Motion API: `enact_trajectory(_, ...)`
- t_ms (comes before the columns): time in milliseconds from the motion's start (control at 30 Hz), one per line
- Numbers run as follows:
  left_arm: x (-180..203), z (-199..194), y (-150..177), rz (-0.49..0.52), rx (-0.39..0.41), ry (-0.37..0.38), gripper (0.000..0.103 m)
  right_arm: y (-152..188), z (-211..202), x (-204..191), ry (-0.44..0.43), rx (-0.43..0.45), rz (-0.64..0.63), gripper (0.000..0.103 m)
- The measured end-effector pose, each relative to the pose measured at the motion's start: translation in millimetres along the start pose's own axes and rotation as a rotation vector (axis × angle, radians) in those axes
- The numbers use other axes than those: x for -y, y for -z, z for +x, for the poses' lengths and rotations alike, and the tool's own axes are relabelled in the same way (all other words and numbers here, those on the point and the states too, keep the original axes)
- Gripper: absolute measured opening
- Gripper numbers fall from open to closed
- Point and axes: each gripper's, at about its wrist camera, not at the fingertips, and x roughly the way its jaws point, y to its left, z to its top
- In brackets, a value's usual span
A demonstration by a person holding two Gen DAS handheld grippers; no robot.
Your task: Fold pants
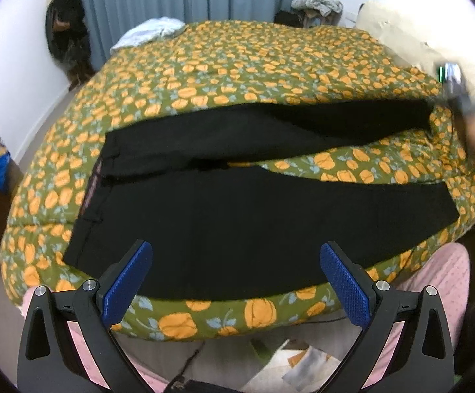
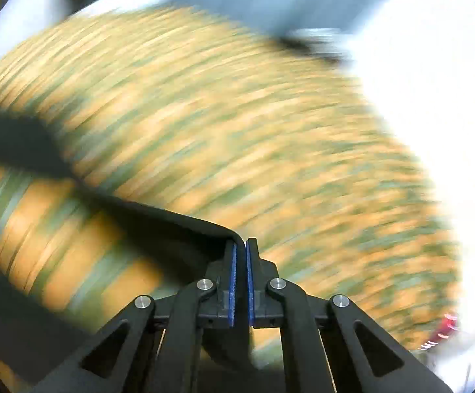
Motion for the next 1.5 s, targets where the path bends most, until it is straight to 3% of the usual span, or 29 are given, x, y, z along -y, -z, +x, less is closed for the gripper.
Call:
enact_trajectory(33,1.0,-1.9,-0.9,0.006,0.016,-0.018,0.102,-28.5,9.4,34.3,0.086,-0.021,0.089,0.069)
enact_trajectory(67,1.0,-2.4,-1.1,0.007,0.022,-0.027,0.102,-39.5,8.9,50.6,0.132,-0.004,0.126,0.083)
enact_trajectory(133,-1.1,0.0,1.1,-0.002,0.024,-0.039,0.102,-44.3,-0.9,67.8,0.138,0.055,0.173,0.087)
enact_trajectory(200,-5.2,10.9,3.7,-0.022,-0.01,-0.033,0.102,-25.9,-8.0,61.2,0.062,0.077,0.198,0.091)
enact_trajectory(300,-13.0,37.8,2.5,-0.05,-0.083,-0.005,0.102,38.9,-21.3,20.9,-0.132,0.105,0.208,0.091)
enact_trajectory(333,-13.4,44.9,1.8,-0.049,-0.093,-0.005,0.102,74.9,-25.9,0.4,-0.233,0.101,0.215,0.091)
enact_trajectory(500,-15.7,85.8,-22.2,-0.031,-0.123,-0.048,0.102,202.8,-41.9,-80.6,-0.516,0.002,0.217,0.091)
enact_trajectory(633,-11.6,101.7,-58.4,-0.023,-0.072,-0.059,0.102,237.0,-46.1,-109.3,-0.64,-0.046,0.252,0.091)
enact_trajectory(800,3.0,115.2,-103.7,-0.003,-0.007,-0.047,0.102,210.2,-33.4,-103.8,-0.676,-0.011,0.264,0.091)
enact_trajectory(967,20.6,118.2,-133.9,-0.031,0.028,0.031,0.102,168.3,-20.2,-94.9,-0.754,0.013,0.29,0.091)
enact_trajectory(1100,31.8,123.9,-128.0,-0.005,-0.004,0.024,0.102,130.6,18.8,-79.8,-0.823,0.013,0.31,0.091)
enact_trajectory(1200,31.4,122.9,-111.9,0.025,-0.021,-0.034,0.102,92.9,69.8,-46.2,-0.79,0.025,0.345,0.091)
enact_trajectory(1267,27.1,120.9,-101.0,0.026,-0.028,-0.069,0.102,67.3,119.8,-11.0,-0.775,-0.003,0.439,0.091)
enact_trajectory(1367,14.0,121.5,-81.1,-0.002,-0.065,-0.118,0.102,45.4,198.9,42.1,-0.776,-0.093,0.699,0.091)
enact_trajectory(1433,3.2,127.9,-68.1,-0.037,-0.114,-0.143,0.102,42.6,239.3,63.8,-0.795,-0.13,0.881,0.088)
enact_trajectory(1500,-4.4,136.8,-58.5,-0.067,-0.167,-0.151,0.102,37.4,262.6,66.5,-0.829,-0.14,0.96,0.081)
